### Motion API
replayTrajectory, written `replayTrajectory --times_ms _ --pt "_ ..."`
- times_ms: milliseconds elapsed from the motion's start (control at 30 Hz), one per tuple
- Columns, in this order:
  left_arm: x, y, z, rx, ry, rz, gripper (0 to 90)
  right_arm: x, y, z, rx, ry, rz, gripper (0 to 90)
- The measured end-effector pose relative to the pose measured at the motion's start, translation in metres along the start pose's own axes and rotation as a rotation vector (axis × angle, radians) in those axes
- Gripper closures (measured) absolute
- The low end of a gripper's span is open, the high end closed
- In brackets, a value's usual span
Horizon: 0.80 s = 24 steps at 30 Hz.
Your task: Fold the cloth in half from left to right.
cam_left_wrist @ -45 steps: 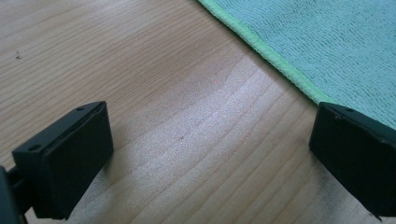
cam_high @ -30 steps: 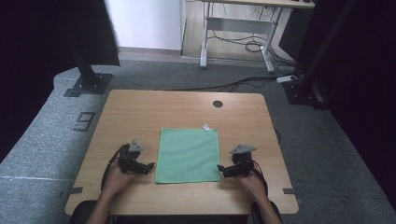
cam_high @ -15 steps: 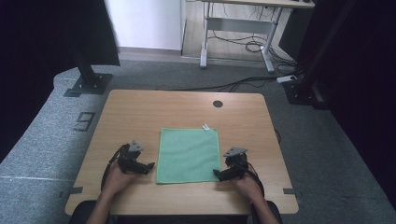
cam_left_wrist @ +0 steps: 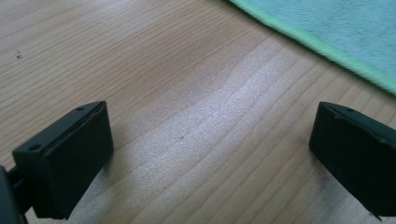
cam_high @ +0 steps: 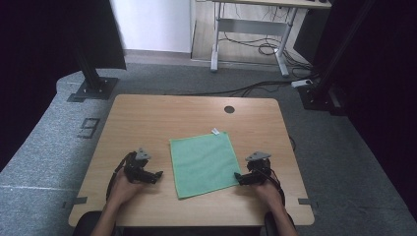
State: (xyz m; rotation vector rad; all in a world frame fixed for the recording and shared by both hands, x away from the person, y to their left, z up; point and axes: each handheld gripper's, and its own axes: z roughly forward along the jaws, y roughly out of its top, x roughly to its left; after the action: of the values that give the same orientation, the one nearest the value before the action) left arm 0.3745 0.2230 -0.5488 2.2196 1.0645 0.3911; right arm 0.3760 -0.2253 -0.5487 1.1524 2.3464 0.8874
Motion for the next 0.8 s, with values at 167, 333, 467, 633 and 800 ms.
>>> replayTrajectory --times_ms 167,333,467,633,800 --pt "0.0 0.001 0.0 -0.001 0.027 -0.031 0.0 -0.009 -0.004 0.001 -0.007 0.009 0.053 2.4" --pt "0.004 0.002 0.001 -0.002 0.013 -0.018 0.0 -0.012 -0.005 0.003 -0.012 0.026 0.075 0.0" --pt "0.006 0.004 0.003 0.005 0.017 -0.025 0.0 -0.014 -0.008 0.004 -0.034 0.036 0.066 0.0" --pt "0.011 0.013 0.005 0.013 0.005 -0.044 3.3 -0.014 -0.009 0.004 -0.046 0.041 0.061 0.0" --pt "0.018 0.026 0.005 -0.035 -0.017 -0.071 7.9 -0.014 -0.009 0.004 -0.046 0.041 0.061 0.0"
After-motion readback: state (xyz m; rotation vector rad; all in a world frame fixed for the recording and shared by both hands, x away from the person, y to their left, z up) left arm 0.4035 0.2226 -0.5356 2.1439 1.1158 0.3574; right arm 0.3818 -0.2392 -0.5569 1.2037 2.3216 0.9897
